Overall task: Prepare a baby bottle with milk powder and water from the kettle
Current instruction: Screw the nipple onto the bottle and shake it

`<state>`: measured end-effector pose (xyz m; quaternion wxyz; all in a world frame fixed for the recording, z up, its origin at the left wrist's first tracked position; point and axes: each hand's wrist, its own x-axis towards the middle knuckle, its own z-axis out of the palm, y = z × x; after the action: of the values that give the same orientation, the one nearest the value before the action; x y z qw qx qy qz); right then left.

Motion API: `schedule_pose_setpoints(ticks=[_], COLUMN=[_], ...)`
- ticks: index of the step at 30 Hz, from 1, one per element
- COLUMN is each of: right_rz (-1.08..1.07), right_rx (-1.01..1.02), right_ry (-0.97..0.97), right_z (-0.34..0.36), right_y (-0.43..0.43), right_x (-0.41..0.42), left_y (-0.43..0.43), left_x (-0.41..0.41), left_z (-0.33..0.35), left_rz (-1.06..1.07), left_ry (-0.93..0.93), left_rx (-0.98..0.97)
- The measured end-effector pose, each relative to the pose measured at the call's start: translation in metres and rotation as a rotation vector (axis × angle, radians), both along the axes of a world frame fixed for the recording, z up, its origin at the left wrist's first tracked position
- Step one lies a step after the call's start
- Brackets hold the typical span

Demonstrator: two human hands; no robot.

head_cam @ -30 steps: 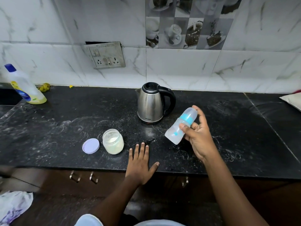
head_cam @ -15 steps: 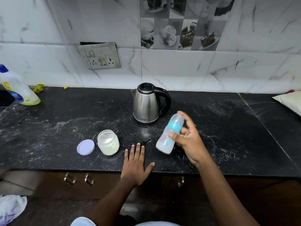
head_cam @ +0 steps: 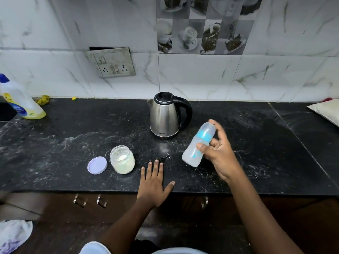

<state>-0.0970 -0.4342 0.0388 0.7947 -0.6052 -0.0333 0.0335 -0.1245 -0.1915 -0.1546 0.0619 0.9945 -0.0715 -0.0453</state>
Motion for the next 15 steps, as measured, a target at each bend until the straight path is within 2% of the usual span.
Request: schedule_pose_setpoints(ticks=[3, 8, 12, 15], right_rz=[0.143, -0.075, 0.165, 0.071], right_rx=[-0.083, 0.021, -0.083, -0.047], right_ry=[-0.017, -0.014, -0.022, -0.027], right_z=[-0.002, 0.004, -0.001, 0.002], right_y=[0.004, 0.007, 0.013, 0.013], right_x=[-0.004, 0.003, -0.005, -0.003], left_y=[0.000, 0.001, 0.000, 0.000], left_x=[0.000, 0.000, -0.001, -0.001], left_z=[0.000, -0.001, 0.000, 0.000], left_rz=[0.004, -0.003, -0.001, -0.001], left_ry=[-0.006, -0.009, -0.012, -0.014], left_rx=[-0.012, -0.004, -0.014, -0.025])
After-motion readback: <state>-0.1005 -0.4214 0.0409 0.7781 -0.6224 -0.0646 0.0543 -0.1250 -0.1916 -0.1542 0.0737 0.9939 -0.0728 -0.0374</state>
